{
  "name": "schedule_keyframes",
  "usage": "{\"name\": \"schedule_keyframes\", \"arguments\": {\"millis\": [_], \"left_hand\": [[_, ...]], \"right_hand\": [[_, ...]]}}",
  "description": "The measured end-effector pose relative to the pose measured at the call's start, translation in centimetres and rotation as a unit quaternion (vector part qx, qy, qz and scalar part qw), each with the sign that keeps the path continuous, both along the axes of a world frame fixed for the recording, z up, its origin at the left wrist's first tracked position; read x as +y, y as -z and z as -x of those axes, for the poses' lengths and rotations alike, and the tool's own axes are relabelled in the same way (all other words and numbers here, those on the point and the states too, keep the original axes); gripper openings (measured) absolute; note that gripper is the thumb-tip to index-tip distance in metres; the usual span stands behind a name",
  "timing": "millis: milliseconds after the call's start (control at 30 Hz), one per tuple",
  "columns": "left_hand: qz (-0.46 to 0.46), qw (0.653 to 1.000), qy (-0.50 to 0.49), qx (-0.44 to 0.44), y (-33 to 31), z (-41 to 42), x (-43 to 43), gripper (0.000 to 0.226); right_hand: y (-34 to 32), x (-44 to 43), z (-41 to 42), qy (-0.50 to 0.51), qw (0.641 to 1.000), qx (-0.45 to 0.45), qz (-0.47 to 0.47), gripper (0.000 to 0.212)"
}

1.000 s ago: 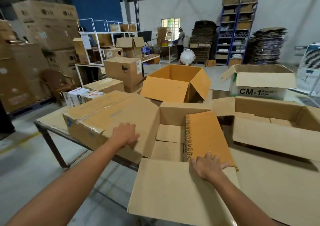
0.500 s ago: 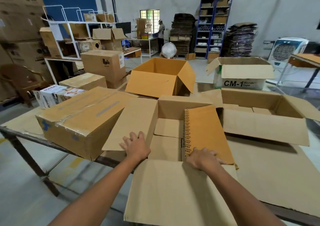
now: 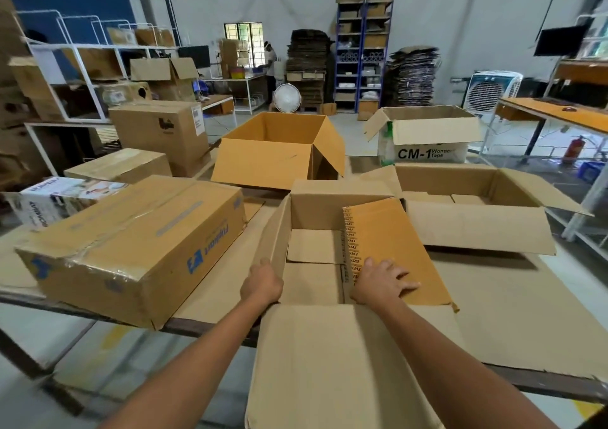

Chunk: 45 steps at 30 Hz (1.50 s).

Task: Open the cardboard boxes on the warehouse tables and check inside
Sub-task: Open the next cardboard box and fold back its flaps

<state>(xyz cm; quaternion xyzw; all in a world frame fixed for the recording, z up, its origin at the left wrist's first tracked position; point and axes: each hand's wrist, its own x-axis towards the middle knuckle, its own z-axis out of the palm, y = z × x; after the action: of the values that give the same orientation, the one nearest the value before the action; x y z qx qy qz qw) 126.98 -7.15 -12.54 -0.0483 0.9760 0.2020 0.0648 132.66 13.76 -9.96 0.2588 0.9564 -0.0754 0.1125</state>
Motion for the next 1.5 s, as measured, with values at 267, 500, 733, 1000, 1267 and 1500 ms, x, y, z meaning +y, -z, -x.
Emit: {"name": "schedule_keyframes", "arguments": {"millis": [267,500,733,1000,1267,1500], "left_hand": [[0.019,1.0,-0.006,0.002,-0.3,2.4,-1.4,0.037],[0.049,0.999,0.011,0.016,0.5,4.7,-2.5,0.033],[0.047,0.996,0.063,0.041,0.6,5.7,-3.2,0.044],[0.028,0.997,0.061,0.047,0.5,5.0,-3.9,0.047],[0.043,0.998,0.029,0.023,0.3,3.8,-4.7,0.037],[0.04,0.999,0.0,0.024,0.6,4.4,-7.1,0.034]], "right_hand": [[-6.8,-1.9,1.3,-0.022,0.98,0.191,0.042,0.045],[-15.9,7.2,-0.7,-0.051,0.95,0.291,-0.102,0.031],[-10.5,17.5,-5.3,0.092,0.979,0.162,-0.079,0.033],[0.0,15.8,-8.4,0.15,0.948,0.11,0.258,0.079],[-0.1,9.8,-6.7,0.08,0.945,0.096,0.304,0.022],[-1.2,7.8,-5.2,0.032,0.962,0.113,0.245,0.016]]}}
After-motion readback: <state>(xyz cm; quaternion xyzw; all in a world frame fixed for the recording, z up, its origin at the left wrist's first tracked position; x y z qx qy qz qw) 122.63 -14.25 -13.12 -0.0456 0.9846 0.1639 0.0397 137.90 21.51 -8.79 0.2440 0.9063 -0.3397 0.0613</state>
